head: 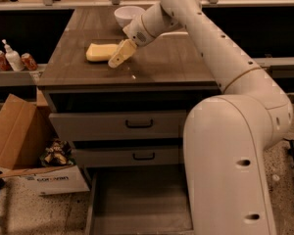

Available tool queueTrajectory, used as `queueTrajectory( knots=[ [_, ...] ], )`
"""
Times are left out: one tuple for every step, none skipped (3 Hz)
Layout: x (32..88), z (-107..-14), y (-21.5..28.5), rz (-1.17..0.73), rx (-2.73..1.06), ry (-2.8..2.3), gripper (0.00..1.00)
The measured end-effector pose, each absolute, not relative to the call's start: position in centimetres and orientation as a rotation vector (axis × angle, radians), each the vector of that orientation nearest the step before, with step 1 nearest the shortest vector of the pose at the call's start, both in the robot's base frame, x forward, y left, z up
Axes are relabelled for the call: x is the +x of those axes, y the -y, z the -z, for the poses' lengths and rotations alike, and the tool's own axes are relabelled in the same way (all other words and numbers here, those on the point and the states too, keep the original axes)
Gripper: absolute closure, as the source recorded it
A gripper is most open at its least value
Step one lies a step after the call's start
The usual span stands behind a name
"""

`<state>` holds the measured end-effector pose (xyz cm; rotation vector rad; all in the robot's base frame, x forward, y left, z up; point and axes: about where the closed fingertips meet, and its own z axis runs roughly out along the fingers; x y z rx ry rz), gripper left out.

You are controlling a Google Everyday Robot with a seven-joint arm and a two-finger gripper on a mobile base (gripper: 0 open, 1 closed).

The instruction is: Place sponge into bottom drawer

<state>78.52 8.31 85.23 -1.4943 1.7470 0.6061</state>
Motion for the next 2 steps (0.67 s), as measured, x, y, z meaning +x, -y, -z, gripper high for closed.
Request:
queueTrajectory(
  knots=[
    [78.7,-85.1,-9.6,-0.643,-1.504,-1.731,0.00],
    [78.7,-84.4,-10.6,-0.672,-1.522,-1.744,0.03]
  ],
)
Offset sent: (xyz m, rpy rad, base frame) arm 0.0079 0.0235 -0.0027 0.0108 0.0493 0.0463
